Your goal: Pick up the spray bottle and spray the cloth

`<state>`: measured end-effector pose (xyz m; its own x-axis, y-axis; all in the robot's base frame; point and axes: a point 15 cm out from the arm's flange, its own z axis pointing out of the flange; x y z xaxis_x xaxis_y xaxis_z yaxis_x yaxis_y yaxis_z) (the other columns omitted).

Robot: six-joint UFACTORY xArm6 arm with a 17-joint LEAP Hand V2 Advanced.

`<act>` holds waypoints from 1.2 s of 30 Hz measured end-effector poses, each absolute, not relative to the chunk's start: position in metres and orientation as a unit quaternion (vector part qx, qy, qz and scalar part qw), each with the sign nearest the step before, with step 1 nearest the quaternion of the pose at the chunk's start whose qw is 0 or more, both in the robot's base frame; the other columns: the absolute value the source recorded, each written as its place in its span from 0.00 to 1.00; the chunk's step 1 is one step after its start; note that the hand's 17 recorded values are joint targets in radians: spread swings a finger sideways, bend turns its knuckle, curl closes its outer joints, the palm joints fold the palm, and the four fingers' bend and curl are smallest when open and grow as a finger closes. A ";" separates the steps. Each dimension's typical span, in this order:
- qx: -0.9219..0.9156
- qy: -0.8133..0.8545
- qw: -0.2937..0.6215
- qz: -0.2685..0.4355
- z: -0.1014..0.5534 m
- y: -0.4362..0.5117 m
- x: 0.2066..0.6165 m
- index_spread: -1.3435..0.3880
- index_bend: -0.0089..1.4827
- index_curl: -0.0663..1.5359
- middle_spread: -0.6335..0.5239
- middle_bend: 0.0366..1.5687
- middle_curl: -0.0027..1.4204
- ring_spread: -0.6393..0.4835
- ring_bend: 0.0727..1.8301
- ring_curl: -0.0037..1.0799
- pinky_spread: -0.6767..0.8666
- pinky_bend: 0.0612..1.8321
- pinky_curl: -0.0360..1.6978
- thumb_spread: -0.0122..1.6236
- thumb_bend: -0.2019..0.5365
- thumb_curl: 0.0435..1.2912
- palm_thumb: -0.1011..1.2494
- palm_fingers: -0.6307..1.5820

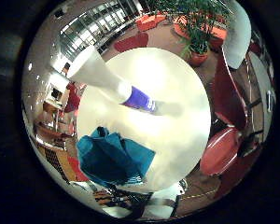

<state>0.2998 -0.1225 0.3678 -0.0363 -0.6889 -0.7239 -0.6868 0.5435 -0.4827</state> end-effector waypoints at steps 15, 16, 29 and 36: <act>-0.399 0.751 0.526 0.011 0.312 -0.177 0.276 0.68 0.11 0.23 0.59 0.25 0.30 0.72 0.32 0.24 0.67 0.30 0.16 0.67 0.24 0.22 0.48 0.39; -0.397 0.751 0.527 0.012 0.308 -0.179 0.275 0.69 0.11 0.23 0.59 0.24 0.30 0.72 0.32 0.24 0.67 0.30 0.16 0.68 0.24 0.22 0.48 0.39; -0.380 0.748 0.542 0.043 0.268 -0.191 0.270 0.70 0.11 0.23 0.62 0.22 0.28 0.72 0.32 0.24 0.67 0.30 0.16 0.68 0.24 0.22 0.48 0.36; -0.374 0.744 0.550 0.068 0.244 -0.190 0.271 0.70 0.11 0.23 0.64 0.20 0.27 0.73 0.30 0.24 0.67 0.28 0.16 0.67 0.24 0.22 0.48 0.35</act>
